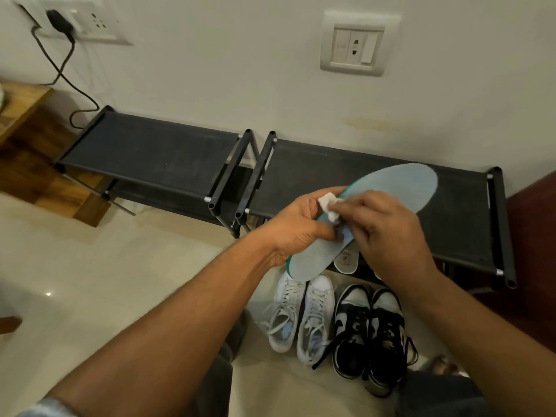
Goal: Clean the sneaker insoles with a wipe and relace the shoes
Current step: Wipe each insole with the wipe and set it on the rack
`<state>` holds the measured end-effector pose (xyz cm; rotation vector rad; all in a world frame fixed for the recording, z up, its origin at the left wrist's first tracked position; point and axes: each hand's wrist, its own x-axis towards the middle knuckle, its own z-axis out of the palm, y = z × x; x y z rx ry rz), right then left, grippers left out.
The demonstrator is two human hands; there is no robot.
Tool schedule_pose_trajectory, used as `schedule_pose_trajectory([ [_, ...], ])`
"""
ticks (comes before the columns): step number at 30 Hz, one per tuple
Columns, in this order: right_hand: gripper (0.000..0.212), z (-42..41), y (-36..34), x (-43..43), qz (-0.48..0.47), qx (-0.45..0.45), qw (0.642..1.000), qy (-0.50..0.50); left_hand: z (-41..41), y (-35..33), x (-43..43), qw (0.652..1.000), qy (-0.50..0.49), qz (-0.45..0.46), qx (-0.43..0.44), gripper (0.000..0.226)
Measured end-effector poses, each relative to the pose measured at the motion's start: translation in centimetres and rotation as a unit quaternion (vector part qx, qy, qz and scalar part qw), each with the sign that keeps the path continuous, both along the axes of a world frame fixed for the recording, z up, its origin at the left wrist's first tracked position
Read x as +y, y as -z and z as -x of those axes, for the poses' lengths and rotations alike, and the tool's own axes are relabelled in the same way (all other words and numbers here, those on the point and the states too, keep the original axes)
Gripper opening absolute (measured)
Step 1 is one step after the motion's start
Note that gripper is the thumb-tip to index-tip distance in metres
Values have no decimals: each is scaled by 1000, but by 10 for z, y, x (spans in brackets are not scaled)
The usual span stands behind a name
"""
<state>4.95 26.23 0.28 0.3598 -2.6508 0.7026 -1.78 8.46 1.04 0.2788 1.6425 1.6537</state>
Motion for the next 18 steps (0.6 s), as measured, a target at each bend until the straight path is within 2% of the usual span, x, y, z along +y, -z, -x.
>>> schedule_pose_trajectory([
  [2, 27, 12, 1, 18, 35, -4, 995, 94, 1, -1, 2, 1000, -1, -2, -9, 74],
  [4, 28, 17, 1, 25, 60, -3, 987, 147, 3, -4, 1, 1000, -2, -13, -10, 75],
  [8, 31, 7, 9, 17, 29, -5, 995, 94, 6, -4, -8, 1000, -2, -17, -17, 74],
  [13, 29, 9, 1, 24, 58, 23, 993, 102, 3, -7, -2, 999, -6, -29, -27, 71],
  [15, 29, 7, -3, 17, 61, 28, 994, 83, 3, -8, -1, 999, -1, -24, -34, 60],
  [18, 32, 4, -4, 5, 37, 13, 999, 2, 0, -6, -2, 999, 13, -11, -52, 35],
])
